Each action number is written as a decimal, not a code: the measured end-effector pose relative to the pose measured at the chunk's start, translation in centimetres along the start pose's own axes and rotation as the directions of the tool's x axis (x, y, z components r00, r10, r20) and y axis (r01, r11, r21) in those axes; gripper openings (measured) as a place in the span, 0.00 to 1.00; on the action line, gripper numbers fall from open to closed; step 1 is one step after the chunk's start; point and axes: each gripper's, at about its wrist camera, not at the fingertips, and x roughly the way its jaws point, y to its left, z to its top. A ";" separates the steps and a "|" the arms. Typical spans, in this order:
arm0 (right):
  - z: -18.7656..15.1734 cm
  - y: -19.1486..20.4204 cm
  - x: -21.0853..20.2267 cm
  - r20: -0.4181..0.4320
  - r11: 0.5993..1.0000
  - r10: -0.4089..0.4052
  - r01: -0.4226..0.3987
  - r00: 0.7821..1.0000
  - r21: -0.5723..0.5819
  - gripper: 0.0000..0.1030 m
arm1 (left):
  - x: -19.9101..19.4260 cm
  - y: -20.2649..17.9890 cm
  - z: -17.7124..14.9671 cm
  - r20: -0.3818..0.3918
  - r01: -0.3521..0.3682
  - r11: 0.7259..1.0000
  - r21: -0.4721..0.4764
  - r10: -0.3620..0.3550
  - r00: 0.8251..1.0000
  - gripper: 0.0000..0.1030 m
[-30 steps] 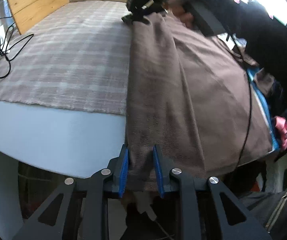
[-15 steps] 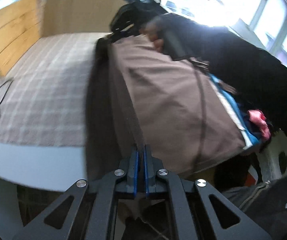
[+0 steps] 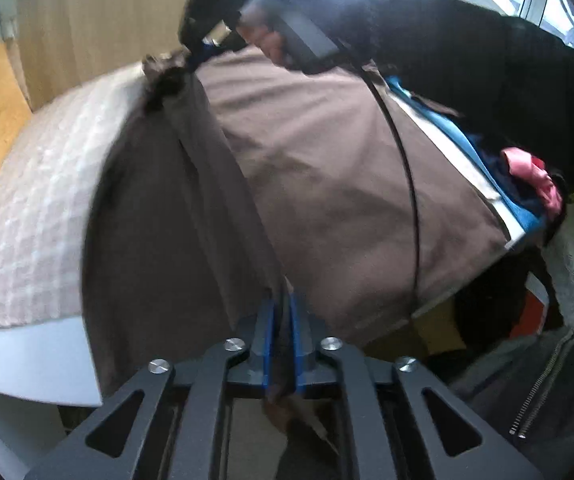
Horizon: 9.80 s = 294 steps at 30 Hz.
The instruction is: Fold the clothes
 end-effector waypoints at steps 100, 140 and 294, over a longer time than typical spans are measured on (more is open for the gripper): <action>3.8 5.8 -0.8 0.003 0.963 0.007 -0.006 1.000 -0.270 0.04 | -5.9 3.3 0.2 0.159 0.053 0.985 -0.162 -0.026 0.987 0.05; -1.4 -0.6 -3.0 -0.152 0.941 -0.080 0.024 0.985 -0.338 0.38 | -0.2 4.9 -2.9 -0.037 0.086 0.919 -0.385 -0.109 0.993 0.05; -3.7 -26.2 -11.5 -0.012 0.874 -0.308 0.277 0.951 -0.400 0.00 | 5.2 -14.4 8.5 -0.064 0.123 0.981 -0.149 -0.134 0.989 0.03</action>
